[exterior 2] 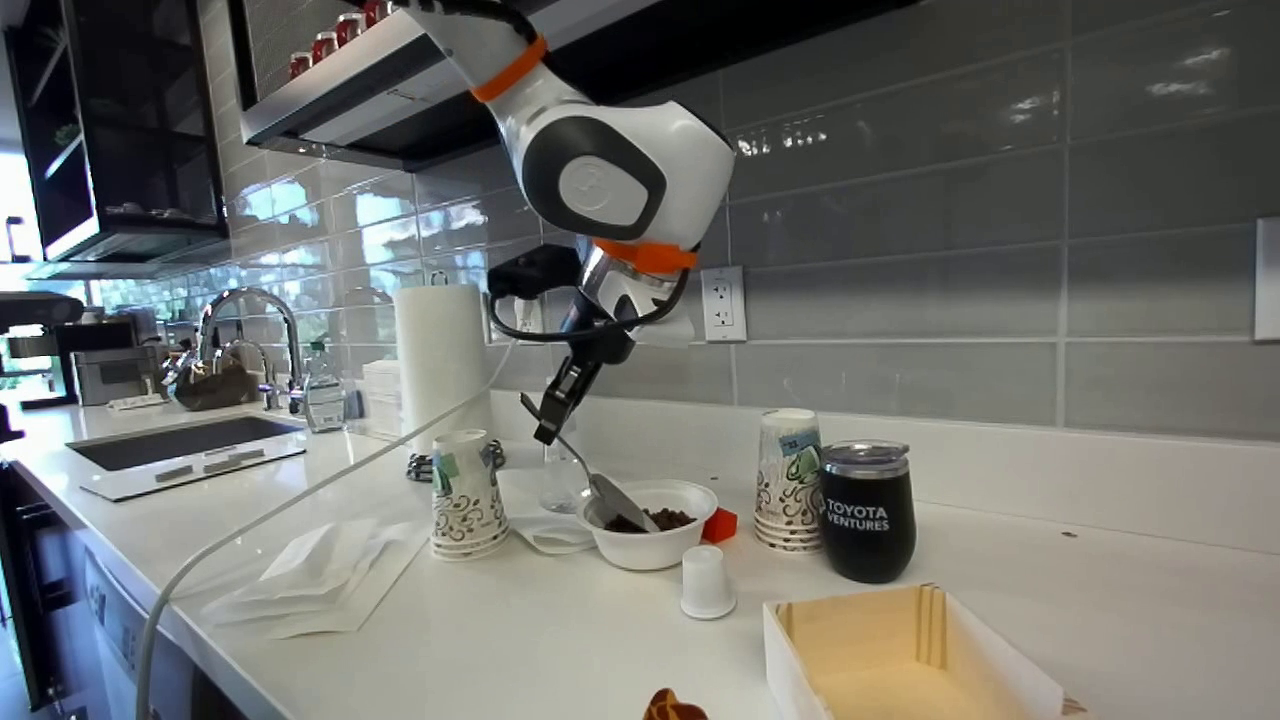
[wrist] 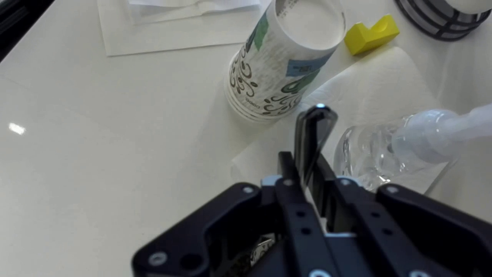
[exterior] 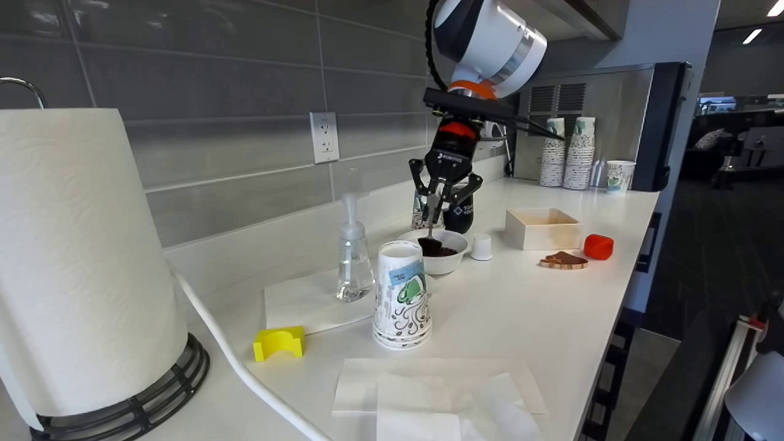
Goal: Stir the contents of the white plate with the silver spatula
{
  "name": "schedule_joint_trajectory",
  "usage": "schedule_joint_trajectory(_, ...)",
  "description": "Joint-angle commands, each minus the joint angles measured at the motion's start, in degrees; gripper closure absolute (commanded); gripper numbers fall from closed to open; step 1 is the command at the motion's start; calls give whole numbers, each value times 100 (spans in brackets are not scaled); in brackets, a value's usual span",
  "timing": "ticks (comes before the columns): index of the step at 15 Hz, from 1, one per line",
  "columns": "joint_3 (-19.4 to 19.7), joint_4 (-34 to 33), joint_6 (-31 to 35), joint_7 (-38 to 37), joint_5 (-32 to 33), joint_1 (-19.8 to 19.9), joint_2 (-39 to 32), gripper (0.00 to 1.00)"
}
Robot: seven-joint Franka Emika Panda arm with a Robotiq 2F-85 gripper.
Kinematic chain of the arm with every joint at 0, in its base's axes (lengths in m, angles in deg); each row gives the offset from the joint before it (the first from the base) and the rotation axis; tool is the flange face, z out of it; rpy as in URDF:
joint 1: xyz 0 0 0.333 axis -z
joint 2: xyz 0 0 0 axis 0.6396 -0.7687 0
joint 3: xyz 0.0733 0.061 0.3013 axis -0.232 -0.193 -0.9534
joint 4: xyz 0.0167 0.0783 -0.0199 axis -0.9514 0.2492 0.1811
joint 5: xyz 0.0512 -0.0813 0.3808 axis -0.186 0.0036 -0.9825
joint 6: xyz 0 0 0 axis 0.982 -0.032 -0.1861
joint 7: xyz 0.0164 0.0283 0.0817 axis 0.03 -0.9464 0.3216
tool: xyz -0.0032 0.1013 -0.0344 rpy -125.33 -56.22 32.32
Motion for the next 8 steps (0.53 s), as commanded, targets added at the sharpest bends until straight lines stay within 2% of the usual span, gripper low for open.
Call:
schedule_joint_trajectory(1,-26,-420,-322,151,-223,33,-503,96)
schedule_joint_trajectory(4,-56,-610,-346,13,-159,13,-767,96)
schedule_joint_trajectory(8,-16,-693,-490,-379,-62,36,-739,96)
